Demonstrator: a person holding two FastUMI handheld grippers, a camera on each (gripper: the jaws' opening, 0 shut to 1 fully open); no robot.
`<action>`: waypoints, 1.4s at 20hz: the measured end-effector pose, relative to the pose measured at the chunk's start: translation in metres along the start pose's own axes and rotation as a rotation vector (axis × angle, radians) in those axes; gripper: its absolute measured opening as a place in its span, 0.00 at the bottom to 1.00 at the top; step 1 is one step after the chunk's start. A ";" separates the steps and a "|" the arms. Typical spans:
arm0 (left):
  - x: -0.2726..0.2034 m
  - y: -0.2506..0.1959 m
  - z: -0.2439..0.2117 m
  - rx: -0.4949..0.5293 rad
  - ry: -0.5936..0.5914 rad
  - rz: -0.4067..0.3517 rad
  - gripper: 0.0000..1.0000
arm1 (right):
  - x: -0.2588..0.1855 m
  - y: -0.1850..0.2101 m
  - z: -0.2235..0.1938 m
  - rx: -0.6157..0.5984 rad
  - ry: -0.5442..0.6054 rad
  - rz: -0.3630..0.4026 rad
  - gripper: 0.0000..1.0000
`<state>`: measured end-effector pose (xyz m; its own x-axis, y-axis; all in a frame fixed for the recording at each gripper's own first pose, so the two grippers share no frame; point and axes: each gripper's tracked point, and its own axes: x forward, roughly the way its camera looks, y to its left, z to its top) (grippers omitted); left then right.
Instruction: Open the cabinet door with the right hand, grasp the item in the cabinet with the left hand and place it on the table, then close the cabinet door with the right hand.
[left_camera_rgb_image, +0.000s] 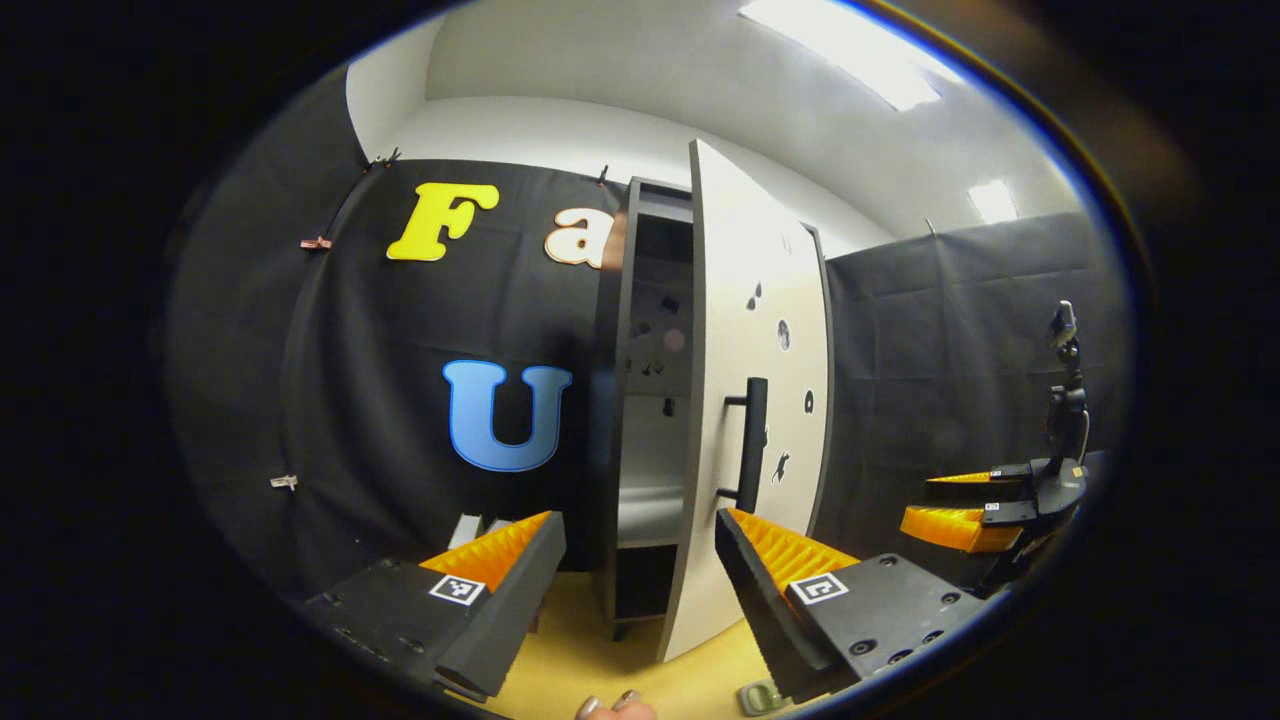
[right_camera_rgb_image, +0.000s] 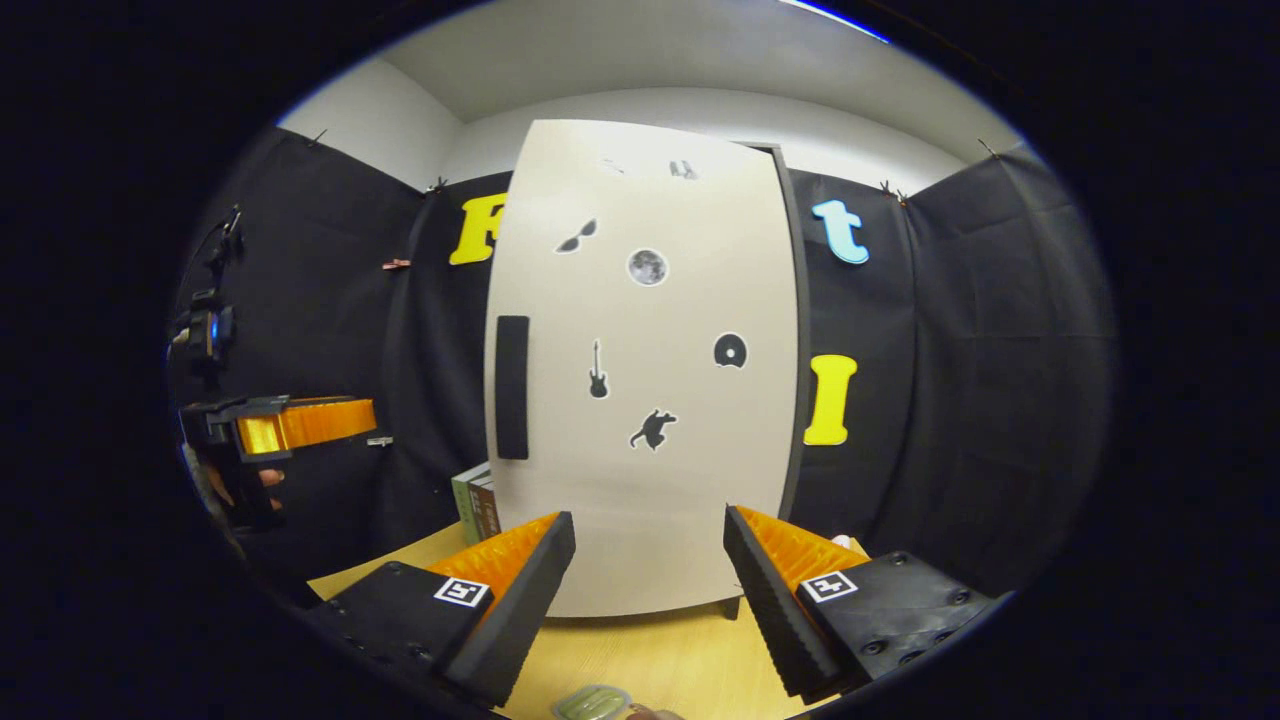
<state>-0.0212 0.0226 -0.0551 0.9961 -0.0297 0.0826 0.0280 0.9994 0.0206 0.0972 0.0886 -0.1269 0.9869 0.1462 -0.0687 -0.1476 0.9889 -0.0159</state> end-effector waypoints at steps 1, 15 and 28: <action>0.002 -0.003 -0.004 0.009 0.014 0.017 0.97 | 0.000 -0.006 0.007 -0.007 -0.024 -0.013 0.97; 0.004 -0.068 0.003 0.049 -0.021 0.011 0.94 | -0.015 -0.039 0.034 -0.035 -0.108 -0.065 0.97; 0.017 -0.057 0.004 0.017 -0.024 0.034 0.95 | -0.018 -0.030 0.046 -0.086 -0.128 -0.118 0.97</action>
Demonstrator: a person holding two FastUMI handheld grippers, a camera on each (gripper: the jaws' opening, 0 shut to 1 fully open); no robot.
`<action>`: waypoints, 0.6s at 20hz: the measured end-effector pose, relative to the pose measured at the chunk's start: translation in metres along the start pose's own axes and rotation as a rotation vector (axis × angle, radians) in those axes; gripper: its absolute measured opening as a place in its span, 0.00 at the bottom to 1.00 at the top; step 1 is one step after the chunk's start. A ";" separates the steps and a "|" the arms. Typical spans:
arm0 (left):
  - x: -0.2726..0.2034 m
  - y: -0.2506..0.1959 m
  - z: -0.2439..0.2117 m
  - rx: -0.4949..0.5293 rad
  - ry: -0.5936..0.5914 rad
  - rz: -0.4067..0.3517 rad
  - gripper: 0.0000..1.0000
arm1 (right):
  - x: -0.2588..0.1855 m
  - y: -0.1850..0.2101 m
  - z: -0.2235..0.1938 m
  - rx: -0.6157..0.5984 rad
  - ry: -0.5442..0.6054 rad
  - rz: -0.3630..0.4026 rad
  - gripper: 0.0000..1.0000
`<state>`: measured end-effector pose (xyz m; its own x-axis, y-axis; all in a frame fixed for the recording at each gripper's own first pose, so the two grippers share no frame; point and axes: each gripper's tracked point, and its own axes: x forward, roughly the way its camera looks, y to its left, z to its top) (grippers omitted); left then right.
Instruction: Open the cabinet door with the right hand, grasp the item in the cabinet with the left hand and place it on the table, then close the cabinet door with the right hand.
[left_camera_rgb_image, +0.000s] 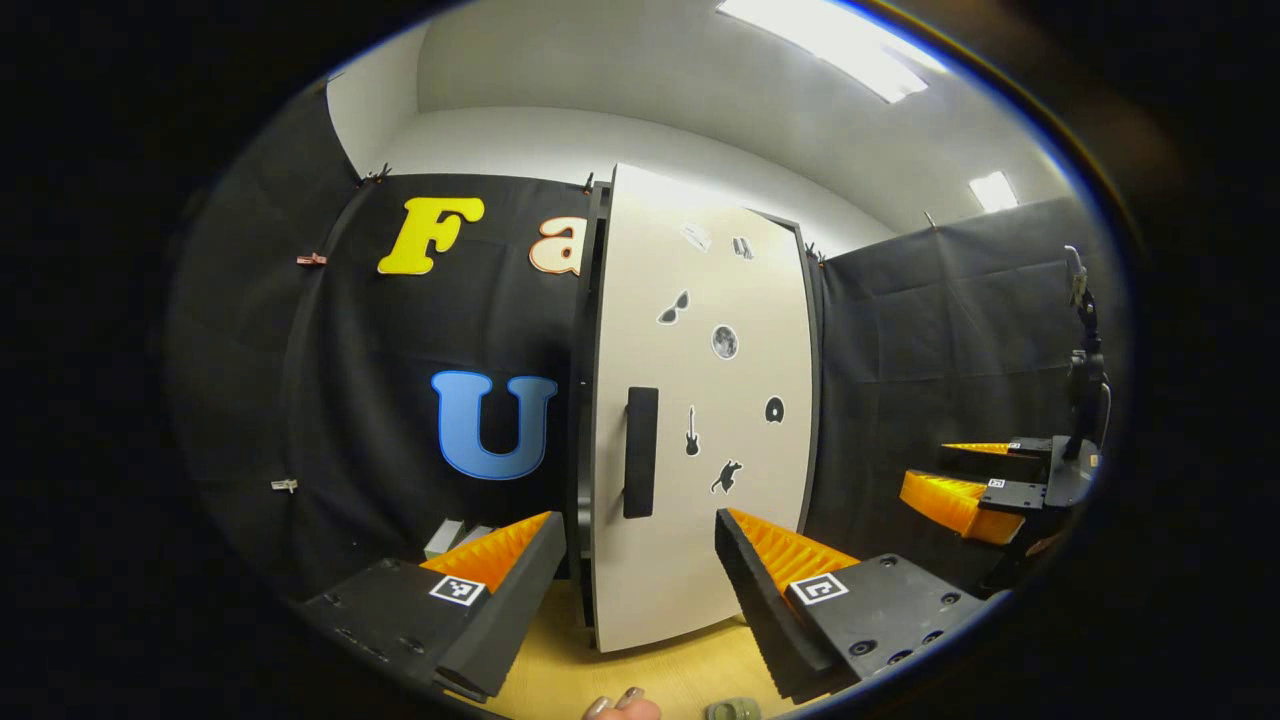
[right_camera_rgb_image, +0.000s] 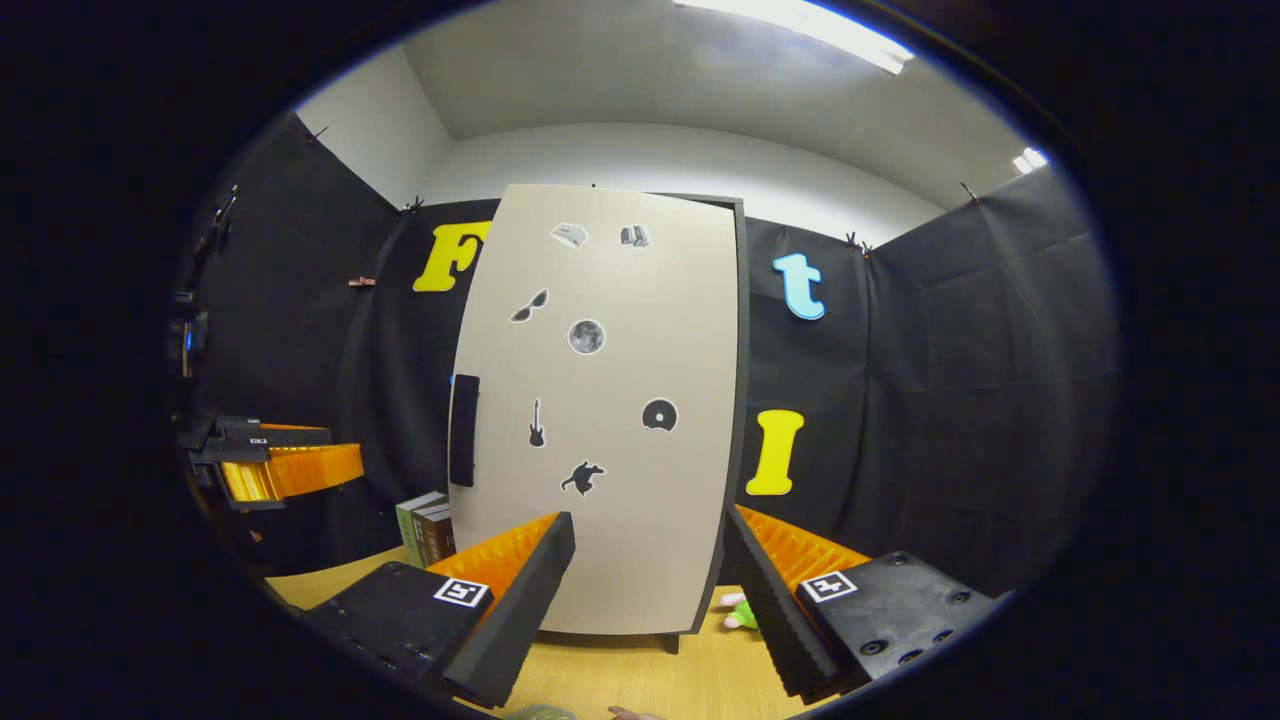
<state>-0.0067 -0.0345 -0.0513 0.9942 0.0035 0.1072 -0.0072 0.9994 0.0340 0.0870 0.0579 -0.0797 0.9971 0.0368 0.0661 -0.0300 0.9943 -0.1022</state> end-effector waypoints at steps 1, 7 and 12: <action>0.000 0.001 -0.001 0.002 0.001 0.002 0.95 | 0.001 0.000 0.002 -0.002 -0.002 -0.004 0.97; 0.003 0.002 -0.002 -0.002 0.003 -0.007 0.95 | 0.004 0.003 0.005 -0.002 -0.013 0.004 0.97; 0.004 0.003 -0.001 -0.006 -0.004 -0.010 0.95 | 0.004 0.006 0.007 0.001 -0.011 0.008 0.97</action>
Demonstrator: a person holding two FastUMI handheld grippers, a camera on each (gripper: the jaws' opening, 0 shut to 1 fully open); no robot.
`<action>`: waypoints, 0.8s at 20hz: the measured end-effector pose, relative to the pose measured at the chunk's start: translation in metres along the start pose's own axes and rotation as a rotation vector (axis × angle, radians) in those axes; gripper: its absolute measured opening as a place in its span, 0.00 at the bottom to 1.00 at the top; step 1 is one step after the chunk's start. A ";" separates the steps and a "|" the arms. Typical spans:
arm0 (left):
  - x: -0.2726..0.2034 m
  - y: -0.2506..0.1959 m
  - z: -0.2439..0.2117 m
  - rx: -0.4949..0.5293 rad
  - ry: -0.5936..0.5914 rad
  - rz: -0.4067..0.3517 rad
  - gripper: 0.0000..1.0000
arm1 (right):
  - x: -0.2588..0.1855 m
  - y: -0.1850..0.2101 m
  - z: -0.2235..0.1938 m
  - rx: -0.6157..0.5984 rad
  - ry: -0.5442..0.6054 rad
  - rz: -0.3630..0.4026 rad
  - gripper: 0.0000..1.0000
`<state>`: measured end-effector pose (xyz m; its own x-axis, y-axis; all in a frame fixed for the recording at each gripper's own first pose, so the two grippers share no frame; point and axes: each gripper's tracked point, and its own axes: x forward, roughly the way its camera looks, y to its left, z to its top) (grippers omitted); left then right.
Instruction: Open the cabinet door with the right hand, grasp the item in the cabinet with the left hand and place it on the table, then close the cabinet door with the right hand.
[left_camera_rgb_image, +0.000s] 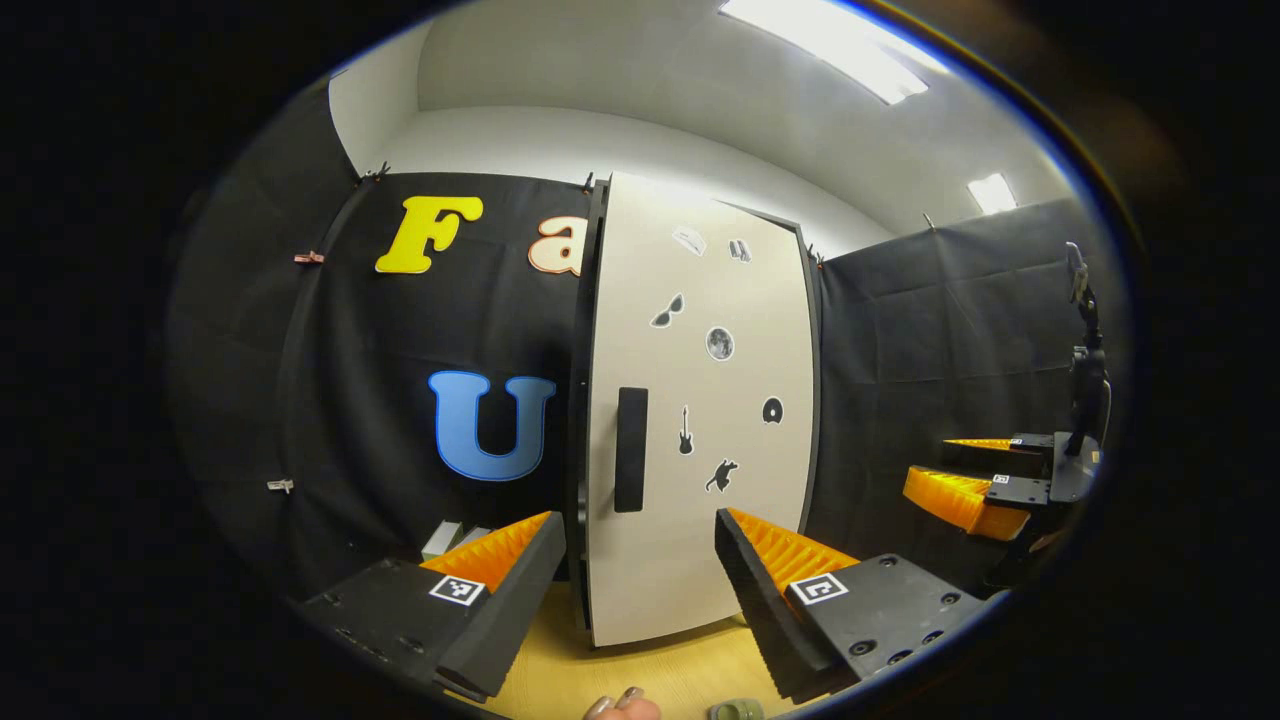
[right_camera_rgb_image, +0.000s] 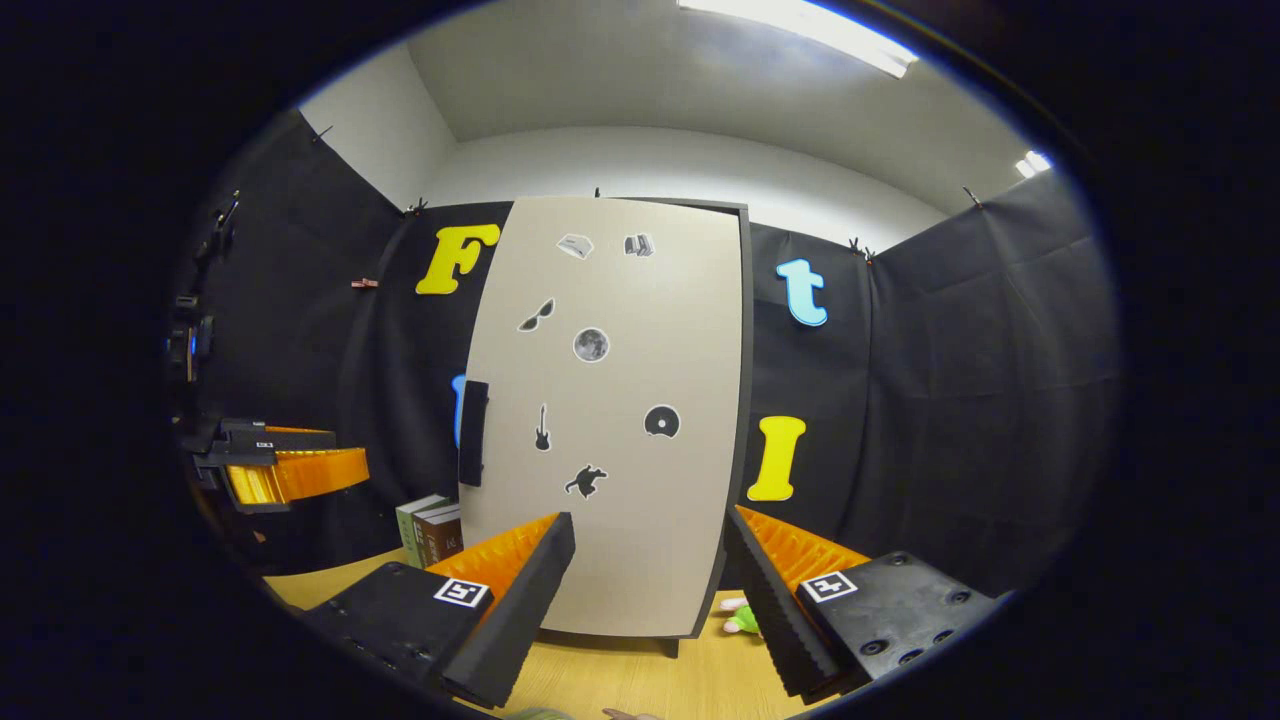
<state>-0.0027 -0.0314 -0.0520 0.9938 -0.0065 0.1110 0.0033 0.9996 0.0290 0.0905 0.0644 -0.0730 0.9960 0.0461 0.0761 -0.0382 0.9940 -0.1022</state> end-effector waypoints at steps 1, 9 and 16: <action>0.000 0.000 -0.001 -0.007 -0.001 0.000 0.95 | 0.000 -0.001 0.000 -0.003 0.001 -0.001 0.97; -0.001 0.004 -0.002 -0.024 0.005 0.005 0.95 | -0.001 0.000 -0.002 -0.005 0.014 0.001 0.97; -0.002 0.000 -0.003 -0.016 0.009 -0.004 0.95 | -0.002 0.000 -0.002 -0.003 0.020 0.004 0.97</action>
<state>-0.0039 -0.0311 -0.0555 0.9948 -0.0105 0.1015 0.0091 0.9999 0.0136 0.0888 0.0644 -0.0749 0.9973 0.0480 0.0558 -0.0419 0.9936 -0.1052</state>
